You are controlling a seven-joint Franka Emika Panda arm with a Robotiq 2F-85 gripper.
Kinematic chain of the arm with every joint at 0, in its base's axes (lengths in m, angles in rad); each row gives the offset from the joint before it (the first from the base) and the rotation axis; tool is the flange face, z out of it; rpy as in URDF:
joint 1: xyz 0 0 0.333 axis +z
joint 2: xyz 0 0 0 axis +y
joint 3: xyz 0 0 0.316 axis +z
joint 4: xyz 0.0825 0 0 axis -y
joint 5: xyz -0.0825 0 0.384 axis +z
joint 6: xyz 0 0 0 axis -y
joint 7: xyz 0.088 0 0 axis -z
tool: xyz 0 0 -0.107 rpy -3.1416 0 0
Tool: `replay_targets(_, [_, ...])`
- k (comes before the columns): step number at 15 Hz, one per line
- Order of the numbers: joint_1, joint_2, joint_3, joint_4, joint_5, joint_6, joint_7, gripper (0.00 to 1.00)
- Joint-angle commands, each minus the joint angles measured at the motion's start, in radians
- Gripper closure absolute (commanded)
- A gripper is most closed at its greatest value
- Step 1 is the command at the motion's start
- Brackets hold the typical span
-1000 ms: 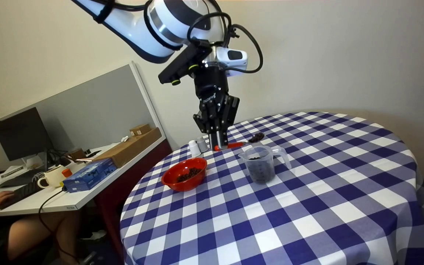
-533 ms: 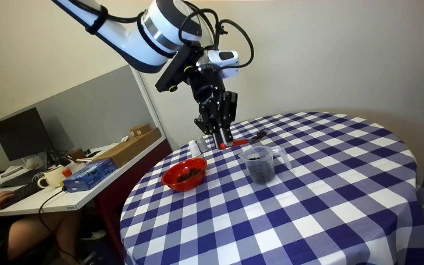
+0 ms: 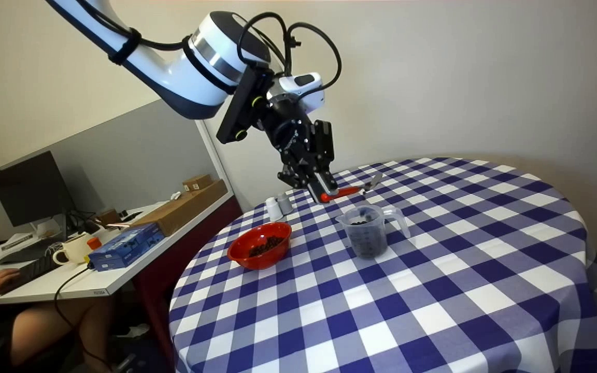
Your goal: Pick up the spoon, scoop up some of the contents in the bowl and put the contents in the cup.
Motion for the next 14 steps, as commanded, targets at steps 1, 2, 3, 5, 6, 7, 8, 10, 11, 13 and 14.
replay_targets(1, [0.015,-0.028,0.007,-0.042,-0.080,0.008,0.060,0.94])
replay_targets(2, [0.017,-0.029,0.009,-0.047,-0.100,0.007,0.073,0.94])
replay_targets(3, [0.019,-0.030,0.011,-0.052,-0.119,0.007,0.087,0.94])
replay_targets(5, [0.022,-0.032,0.016,-0.060,-0.157,0.009,0.113,0.94])
replay_targets(6, [0.023,-0.034,0.019,-0.064,-0.173,0.009,0.125,0.94])
replay_targets(7, [0.025,-0.035,0.022,-0.069,-0.191,0.009,0.140,0.94])
replay_targets(8, [0.025,-0.036,0.025,-0.073,-0.201,0.008,0.148,0.94])
replay_targets(10, [0.025,-0.036,0.030,-0.077,-0.221,0.006,0.167,0.94])
replay_targets(11, [0.025,-0.037,0.033,-0.079,-0.229,0.004,0.172,0.94])
replay_targets(13, [0.006,-0.044,0.054,-0.074,-0.142,-0.010,0.079,0.94])
replay_targets(14, [-0.005,-0.056,0.067,-0.075,-0.079,-0.009,0.005,0.93])
